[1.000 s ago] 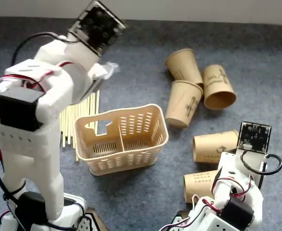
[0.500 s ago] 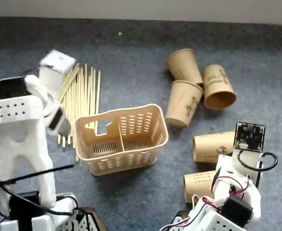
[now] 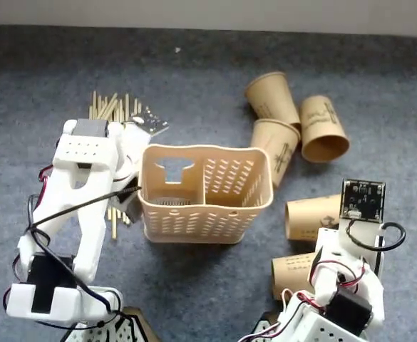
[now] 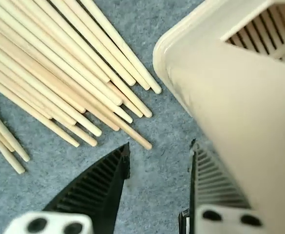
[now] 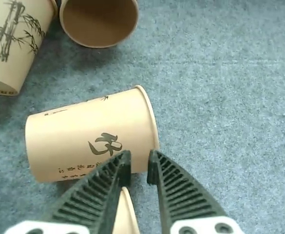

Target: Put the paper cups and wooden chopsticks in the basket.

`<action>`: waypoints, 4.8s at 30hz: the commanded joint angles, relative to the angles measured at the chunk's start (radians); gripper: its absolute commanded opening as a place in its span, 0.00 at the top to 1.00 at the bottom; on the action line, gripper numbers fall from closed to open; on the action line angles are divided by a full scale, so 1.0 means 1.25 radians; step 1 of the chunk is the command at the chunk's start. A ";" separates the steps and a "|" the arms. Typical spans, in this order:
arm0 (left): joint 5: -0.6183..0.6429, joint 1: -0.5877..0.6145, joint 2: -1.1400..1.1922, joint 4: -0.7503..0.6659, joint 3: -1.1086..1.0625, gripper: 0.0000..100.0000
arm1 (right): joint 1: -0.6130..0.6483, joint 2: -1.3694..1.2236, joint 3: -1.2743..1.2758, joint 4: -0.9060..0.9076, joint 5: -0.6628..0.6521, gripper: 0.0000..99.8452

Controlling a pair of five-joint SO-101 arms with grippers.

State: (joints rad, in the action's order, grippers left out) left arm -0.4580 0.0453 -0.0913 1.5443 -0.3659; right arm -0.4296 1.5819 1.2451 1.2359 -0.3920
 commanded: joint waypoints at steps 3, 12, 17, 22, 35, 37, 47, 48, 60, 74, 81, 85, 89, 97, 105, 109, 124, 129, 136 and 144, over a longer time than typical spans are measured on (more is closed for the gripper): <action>0.007 -0.023 0.044 -0.076 0.008 0.78 | 0.007 0.002 -0.002 -0.012 -0.006 0.93; 0.007 0.068 0.062 -0.130 0.072 0.78 | 0.006 0.002 -0.002 -0.010 -0.007 0.93; 0.009 0.187 0.058 -0.128 0.161 0.78 | 0.006 0.002 -0.002 -0.010 -0.007 0.93; 0.193 0.279 0.062 -0.152 0.239 0.78 | -0.031 0.001 -0.019 -0.020 -0.007 0.92; 0.723 0.199 0.058 -0.484 -0.012 0.78 | -0.104 -0.837 -0.586 -0.010 0.011 0.92; 0.721 0.199 0.062 -0.530 -0.050 0.78 | -0.102 -0.980 -0.672 0.012 0.080 0.92; 0.718 0.199 0.061 -0.589 -0.087 0.78 | -0.004 -1.331 -0.992 0.266 0.178 0.92; 0.718 0.199 0.063 -0.589 -0.087 0.78 | 0.002 -1.336 -1.002 0.266 0.185 0.92; 0.718 0.199 0.063 -0.590 -0.082 0.78 | 0.060 -1.336 -0.974 0.272 0.200 0.92; 0.718 0.198 0.064 -0.590 -0.082 0.78 | 0.152 -1.331 -0.937 0.316 0.205 0.92; 0.717 0.197 0.064 -0.590 -0.082 0.78 | 0.179 -1.271 -1.026 0.408 0.206 0.92; 0.717 0.197 0.064 -0.590 -0.083 0.78 | 0.226 -1.205 -1.028 0.418 0.206 0.92; 0.717 0.197 0.064 -0.590 -0.083 0.78 | 0.266 -1.154 -0.981 0.418 0.199 0.92; 0.717 0.198 0.064 -0.590 -0.084 0.78 | 0.263 -1.188 -0.892 0.412 0.082 0.92; 0.717 0.197 0.064 -0.590 -0.087 0.78 | 0.211 -1.256 -0.886 0.363 0.054 0.78; 0.717 0.196 0.064 -0.590 -0.087 0.78 | 0.197 -1.269 -0.889 0.363 0.053 0.78; 0.717 0.198 0.064 -0.590 -0.087 0.78 | 0.271 -1.274 -0.730 0.282 0.018 0.83; 0.717 0.196 0.064 -0.590 -0.087 0.78 | 0.272 -1.267 -0.714 0.284 -0.036 0.99; 0.717 0.195 0.064 -0.590 -0.087 0.78 | 0.166 -1.185 -0.904 0.284 -0.032 1.00; 0.717 0.195 0.064 -0.590 -0.085 0.78 | 0.133 -0.994 -1.173 0.330 -0.091 1.00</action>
State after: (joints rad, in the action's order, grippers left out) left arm 0.4289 0.3092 -0.0054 0.8186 -0.4764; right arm -0.2547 0.2256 -0.0928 1.6395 -0.4519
